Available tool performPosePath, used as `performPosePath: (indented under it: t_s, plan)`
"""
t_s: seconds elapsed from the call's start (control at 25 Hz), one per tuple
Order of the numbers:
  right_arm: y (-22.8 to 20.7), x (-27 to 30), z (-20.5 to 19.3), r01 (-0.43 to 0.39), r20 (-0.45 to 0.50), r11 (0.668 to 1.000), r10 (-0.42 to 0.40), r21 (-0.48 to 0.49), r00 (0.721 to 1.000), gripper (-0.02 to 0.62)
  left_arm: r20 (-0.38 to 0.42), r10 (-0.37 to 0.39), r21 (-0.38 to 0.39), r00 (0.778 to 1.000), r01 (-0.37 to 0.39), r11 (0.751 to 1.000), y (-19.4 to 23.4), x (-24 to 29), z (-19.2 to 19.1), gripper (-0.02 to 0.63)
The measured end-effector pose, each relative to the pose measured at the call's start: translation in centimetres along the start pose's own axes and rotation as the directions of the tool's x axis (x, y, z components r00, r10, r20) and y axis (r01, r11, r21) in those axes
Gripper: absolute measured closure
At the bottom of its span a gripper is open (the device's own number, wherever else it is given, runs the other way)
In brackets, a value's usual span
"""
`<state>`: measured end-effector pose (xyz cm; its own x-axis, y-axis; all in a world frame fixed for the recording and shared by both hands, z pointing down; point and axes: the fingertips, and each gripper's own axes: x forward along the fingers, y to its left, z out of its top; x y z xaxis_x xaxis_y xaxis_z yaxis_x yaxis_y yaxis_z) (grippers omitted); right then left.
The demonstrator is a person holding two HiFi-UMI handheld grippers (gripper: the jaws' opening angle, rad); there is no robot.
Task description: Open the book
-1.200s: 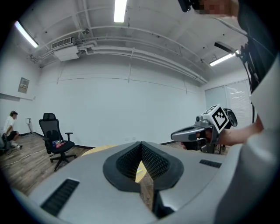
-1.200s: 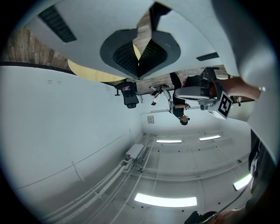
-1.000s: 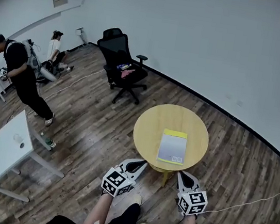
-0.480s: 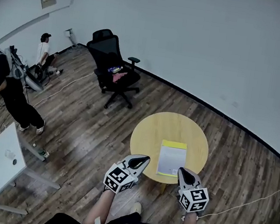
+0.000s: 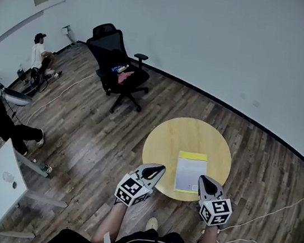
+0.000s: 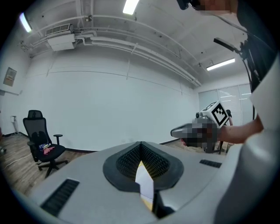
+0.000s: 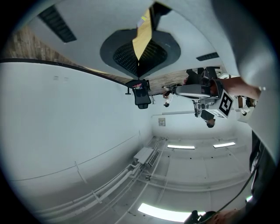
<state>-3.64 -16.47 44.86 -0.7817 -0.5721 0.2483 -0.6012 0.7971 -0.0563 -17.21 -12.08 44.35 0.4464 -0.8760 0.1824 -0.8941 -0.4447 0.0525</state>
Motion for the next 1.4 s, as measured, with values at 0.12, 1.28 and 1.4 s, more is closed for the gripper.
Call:
performPosePath:
  t_s: [0.12, 1.28, 1.4]
  plan:
    - [-0.6, 0.6, 0.1, 0.005, -0.009, 1.000, -0.005, 0.003, 1.000, 0.589, 0.003, -0.010, -0.020, 1.000, 0.010, 1.000, 0.5, 0.9, 0.0, 0.604]
    - [-1.1, 3.8, -11.7, -0.097, -0.240, 0.989, 0.123, 0.115, 0.963, 0.589, -0.191, 0.028, -0.214, 0.981, -0.069, 0.974, 0.6, 3.2, -11.5, 0.604]
    - [-0.2, 3.4, -14.6, -0.103, -0.277, 0.983, 0.141, 0.150, 0.950, 0.589, -0.224, 0.017, -0.246, 0.975, -0.073, 0.967, -0.4, 2.8, -14.2, 0.604]
